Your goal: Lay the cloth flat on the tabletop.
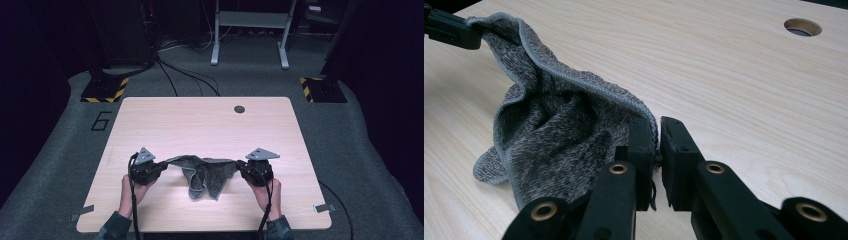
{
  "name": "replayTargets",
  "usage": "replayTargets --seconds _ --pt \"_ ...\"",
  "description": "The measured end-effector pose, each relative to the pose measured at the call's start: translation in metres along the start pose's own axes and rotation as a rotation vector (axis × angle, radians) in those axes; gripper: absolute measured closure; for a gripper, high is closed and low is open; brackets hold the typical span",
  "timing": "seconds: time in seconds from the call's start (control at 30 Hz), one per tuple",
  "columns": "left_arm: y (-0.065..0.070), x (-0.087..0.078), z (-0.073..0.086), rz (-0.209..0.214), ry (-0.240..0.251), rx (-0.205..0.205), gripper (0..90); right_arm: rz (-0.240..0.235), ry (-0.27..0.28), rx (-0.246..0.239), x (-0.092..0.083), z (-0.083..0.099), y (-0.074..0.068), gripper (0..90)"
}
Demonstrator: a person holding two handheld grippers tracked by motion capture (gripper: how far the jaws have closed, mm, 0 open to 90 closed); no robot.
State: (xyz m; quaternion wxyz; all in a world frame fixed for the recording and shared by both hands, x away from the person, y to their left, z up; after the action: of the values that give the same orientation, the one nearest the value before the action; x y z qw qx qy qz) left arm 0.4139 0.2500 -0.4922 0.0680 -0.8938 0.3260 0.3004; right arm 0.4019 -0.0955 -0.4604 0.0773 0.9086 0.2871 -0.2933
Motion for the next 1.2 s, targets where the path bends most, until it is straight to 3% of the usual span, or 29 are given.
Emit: replayTargets --seconds 0.27,0.43,0.5,0.63,0.73,0.8,0.9,0.97,1.03,1.07,1.13,1.2 --pt "-0.010 0.003 0.003 0.017 -0.013 -0.043 86.9 -0.020 -0.009 0.028 0.004 0.002 0.003 84.6" --pt "-0.012 0.005 0.000 0.010 -0.025 -0.018 87.3 -0.024 -0.029 0.030 0.006 0.003 0.003 85.7" --pt "-0.017 0.011 -0.011 -0.002 -0.041 0.011 87.5 -0.009 -0.044 0.006 0.012 -0.005 0.009 86.7" --pt "-0.035 0.028 -0.053 -0.054 -0.063 0.049 88.1 0.031 -0.079 -0.019 0.038 -0.044 0.033 87.9" --pt "-0.054 0.025 -0.110 -0.110 0.003 0.060 88.2 0.085 -0.057 -0.035 0.051 -0.093 0.053 88.0" --pt "-0.054 0.008 -0.146 -0.134 0.066 0.090 88.1 0.112 0.009 -0.058 0.042 -0.129 0.058 87.9" --pt "-0.038 -0.026 -0.177 -0.189 0.143 0.204 88.1 0.143 0.121 -0.118 0.011 -0.168 0.049 87.6" --pt "-0.029 -0.040 -0.174 -0.202 0.172 0.244 88.1 0.142 0.176 -0.155 -0.011 -0.176 0.038 87.3" --pt "-0.023 -0.046 -0.160 -0.196 0.182 0.269 88.0 0.131 0.210 -0.189 -0.028 -0.165 0.026 87.2" --pt "-0.020 -0.045 -0.146 -0.215 0.178 0.296 88.0 0.126 0.209 -0.203 -0.030 -0.158 0.022 87.1" --pt "-0.017 -0.041 -0.122 -0.199 0.169 0.319 88.0 0.118 0.196 -0.234 -0.033 -0.134 0.013 87.0" --pt "-0.013 -0.033 -0.093 -0.196 0.126 0.332 87.9 0.108 0.171 -0.254 -0.030 -0.105 0.008 86.9"
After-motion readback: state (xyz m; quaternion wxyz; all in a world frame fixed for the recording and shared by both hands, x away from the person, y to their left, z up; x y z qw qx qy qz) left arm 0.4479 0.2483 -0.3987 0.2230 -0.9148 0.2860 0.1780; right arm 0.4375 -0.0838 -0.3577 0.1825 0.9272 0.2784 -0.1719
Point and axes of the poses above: each handheld gripper's, and its own axes: x roughly forward along the jaws, z roughly out of its underside, y roughly to its right, the point moved 3 cm from there along x, roughly forward along the jaws, and after that the axes turned 2 degrees about z, right-handed, at the moved point
